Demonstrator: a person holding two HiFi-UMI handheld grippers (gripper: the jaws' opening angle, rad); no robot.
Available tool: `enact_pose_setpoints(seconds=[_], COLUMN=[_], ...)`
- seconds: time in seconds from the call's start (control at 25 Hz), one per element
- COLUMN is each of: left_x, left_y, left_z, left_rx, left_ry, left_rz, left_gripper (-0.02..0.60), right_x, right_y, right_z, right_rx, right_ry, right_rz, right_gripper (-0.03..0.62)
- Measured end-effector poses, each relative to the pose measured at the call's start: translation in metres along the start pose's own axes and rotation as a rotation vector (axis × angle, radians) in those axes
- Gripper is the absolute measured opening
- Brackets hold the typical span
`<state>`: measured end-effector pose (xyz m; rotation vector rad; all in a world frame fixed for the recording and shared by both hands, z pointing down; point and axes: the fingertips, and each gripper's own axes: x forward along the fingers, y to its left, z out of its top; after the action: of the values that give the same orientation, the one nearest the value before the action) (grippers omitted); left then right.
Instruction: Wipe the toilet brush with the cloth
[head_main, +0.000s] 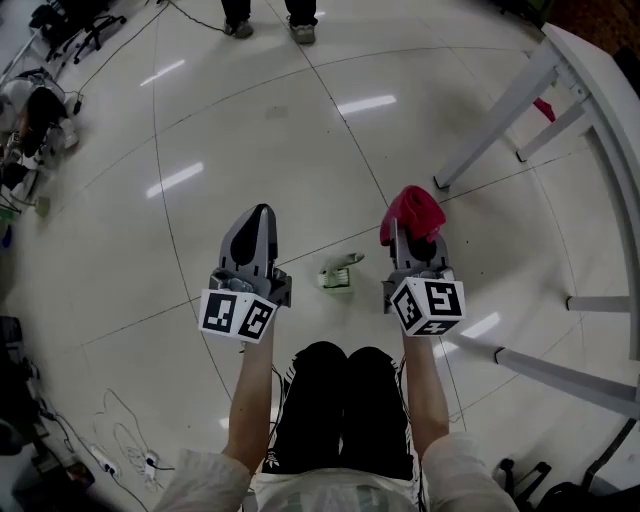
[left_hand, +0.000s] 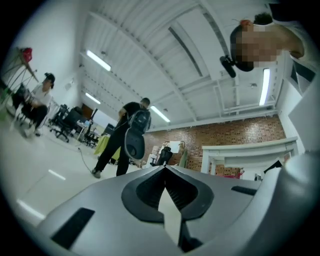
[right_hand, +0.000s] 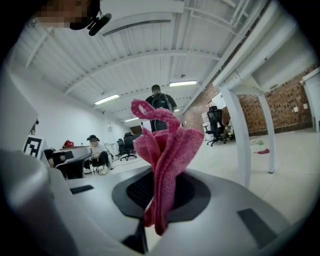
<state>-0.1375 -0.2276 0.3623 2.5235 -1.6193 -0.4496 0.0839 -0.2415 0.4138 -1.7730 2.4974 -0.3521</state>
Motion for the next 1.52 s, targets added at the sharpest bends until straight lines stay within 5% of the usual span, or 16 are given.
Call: enact_pose_setpoints(seconds=[0.2,0.4,0.56,0.72,1.12,1.52], left_x=[-0.007,-0.001,-0.015,-0.032,-0.119,-0.288], left_y=[-0.031,-0.100,-0.139,-0.156,-0.217,-0.333], left_z=[0.164,0.341,0.435,0.460,0.466,0.512], left_rx=[0.006,0.008,-0.010,-0.015,-0.044,0.009], left_ry=[-0.002,0.006,-0.012,-0.008,-0.005,-0.074], left_rz=[0.071,0.058,0.056,0.030,-0.063,-0.082], left_gripper=[0.005,0.005,0.005,0.005,0.005,0.005], right_x=[-0.032,-0.086,-0.134,-0.168,-0.267,-0.471], right_y=[0.048,0.118,0.156,0.177,0.250,0.299], right_z=[0.127,0.306,0.412,0.438,0.421,0.428], right_rx=[0.000,-0.055,-0.091,-0.108,-0.136,-0.096], right_ry=[0.076,0.138,0.132,0.117,0.101,0.010], right_rz=[-0.035,0.015,0.019,0.034,0.086,0.105], right_gripper=[0.031,0.031,0.031,0.031,0.031,0.031])
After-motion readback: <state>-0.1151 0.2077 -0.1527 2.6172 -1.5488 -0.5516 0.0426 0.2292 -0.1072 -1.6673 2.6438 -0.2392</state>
